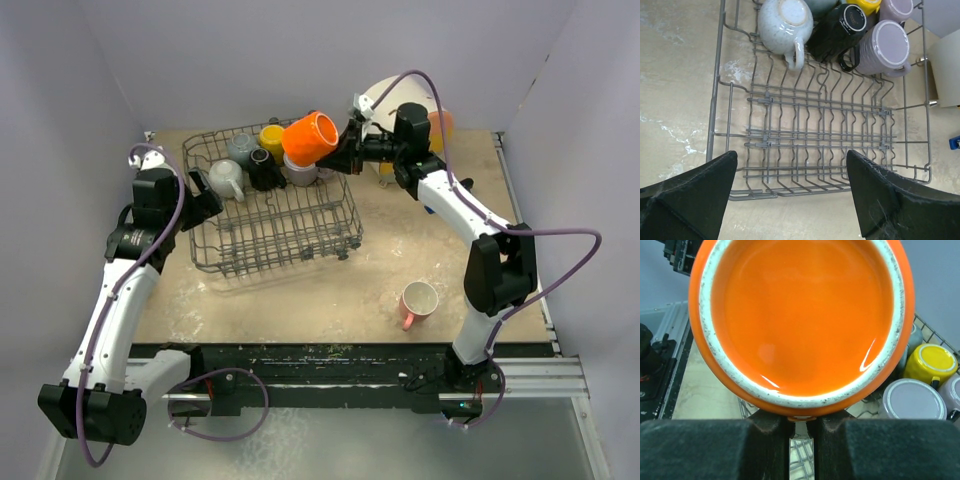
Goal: Load the cups into the dish rack
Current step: Turn the cup upside down in the dish rack.
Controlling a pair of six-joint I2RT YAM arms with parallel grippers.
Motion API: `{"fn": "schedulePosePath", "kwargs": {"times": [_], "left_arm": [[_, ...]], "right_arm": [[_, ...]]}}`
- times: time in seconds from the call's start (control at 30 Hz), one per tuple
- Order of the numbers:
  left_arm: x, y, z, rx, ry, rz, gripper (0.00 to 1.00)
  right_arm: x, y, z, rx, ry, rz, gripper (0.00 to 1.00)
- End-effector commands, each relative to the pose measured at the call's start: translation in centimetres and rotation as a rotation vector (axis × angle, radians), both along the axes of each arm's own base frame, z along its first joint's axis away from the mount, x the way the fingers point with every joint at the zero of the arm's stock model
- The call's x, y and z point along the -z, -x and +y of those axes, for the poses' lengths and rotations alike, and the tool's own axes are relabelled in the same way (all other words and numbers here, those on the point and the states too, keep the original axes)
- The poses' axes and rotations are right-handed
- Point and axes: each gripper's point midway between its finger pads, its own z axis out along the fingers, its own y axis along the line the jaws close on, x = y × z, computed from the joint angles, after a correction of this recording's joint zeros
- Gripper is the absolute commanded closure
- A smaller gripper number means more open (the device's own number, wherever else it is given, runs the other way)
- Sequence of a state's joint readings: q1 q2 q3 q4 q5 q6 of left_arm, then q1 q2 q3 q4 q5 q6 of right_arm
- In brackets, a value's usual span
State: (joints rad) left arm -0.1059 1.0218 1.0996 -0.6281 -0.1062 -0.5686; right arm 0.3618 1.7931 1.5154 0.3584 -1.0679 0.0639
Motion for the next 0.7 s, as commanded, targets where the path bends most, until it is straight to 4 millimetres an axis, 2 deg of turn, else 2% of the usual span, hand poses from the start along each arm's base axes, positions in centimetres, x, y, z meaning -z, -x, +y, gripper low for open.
{"fn": "schedulePosePath", "kwargs": {"times": [0.0, 0.17, 0.3, 0.67], "left_arm": [[0.3, 0.1, 0.8, -0.06, 0.0, 0.016, 0.07], [0.7, 0.3, 1.2, -0.089, 0.001, 0.034, 0.06], [1.0, 0.7, 1.7, -0.129, 0.001, 0.05, 0.0], [1.6, 1.0, 1.8, -0.15, 0.014, 0.067, 0.01]], "right_arm": [[-3.1, -0.1, -0.2, 0.033, 0.007, -0.167, 1.0], [-0.6, -0.6, 0.0, 0.044, 0.08, -0.162, 1.0], [1.4, -0.8, 0.2, 0.052, 0.142, -0.162, 1.0], [6.6, -1.4, 1.0, 0.084, 0.289, -0.116, 1.0]]}}
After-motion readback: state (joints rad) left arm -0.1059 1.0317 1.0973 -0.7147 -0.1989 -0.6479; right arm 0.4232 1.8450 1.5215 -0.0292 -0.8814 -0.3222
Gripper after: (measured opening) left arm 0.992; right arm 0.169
